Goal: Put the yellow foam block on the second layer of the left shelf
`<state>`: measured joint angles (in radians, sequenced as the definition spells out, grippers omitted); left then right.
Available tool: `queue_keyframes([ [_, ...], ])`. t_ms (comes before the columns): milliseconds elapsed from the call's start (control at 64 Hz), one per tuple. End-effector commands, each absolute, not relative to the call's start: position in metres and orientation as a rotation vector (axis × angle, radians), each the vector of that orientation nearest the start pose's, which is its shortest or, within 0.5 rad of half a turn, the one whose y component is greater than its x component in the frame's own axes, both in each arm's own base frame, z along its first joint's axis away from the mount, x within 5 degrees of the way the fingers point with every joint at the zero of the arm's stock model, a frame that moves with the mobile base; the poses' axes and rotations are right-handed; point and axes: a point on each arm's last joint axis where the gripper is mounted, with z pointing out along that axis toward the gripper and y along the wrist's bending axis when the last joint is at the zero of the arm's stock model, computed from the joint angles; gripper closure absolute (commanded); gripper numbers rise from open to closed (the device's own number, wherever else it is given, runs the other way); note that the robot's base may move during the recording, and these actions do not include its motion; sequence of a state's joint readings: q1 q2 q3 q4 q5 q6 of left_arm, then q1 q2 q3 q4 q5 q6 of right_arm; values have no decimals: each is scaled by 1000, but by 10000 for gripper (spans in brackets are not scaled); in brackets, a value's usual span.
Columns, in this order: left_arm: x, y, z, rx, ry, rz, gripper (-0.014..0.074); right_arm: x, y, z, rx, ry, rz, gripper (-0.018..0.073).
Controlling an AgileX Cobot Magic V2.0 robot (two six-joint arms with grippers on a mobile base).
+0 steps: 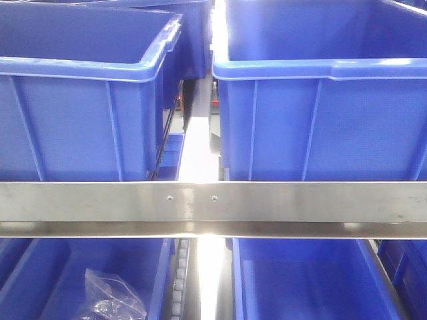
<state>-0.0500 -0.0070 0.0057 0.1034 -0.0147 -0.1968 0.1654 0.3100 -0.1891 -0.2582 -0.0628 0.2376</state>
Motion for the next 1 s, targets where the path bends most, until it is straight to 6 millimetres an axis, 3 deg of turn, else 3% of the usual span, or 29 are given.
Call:
queue_keyframes([
  [0, 54, -4, 214, -30, 1389, -132, 460, 76, 14, 276, -160, 1422, 117, 512],
  [203, 54, -4, 214, -30, 1389, -132, 460, 50, 4, 256, -81, 1352, 32, 512],
  [438, 54, -4, 214, -30, 1389, -132, 460, 52, 7, 222, -104, 1339, 55, 512],
  [813, 54, -4, 214, -30, 1389, -132, 460, 53, 6, 219, -95, 1381, 46, 510],
  [985, 54, -4, 214, -30, 1389, -132, 460, 54, 4, 212, 2, 1464, 124, 510],
])
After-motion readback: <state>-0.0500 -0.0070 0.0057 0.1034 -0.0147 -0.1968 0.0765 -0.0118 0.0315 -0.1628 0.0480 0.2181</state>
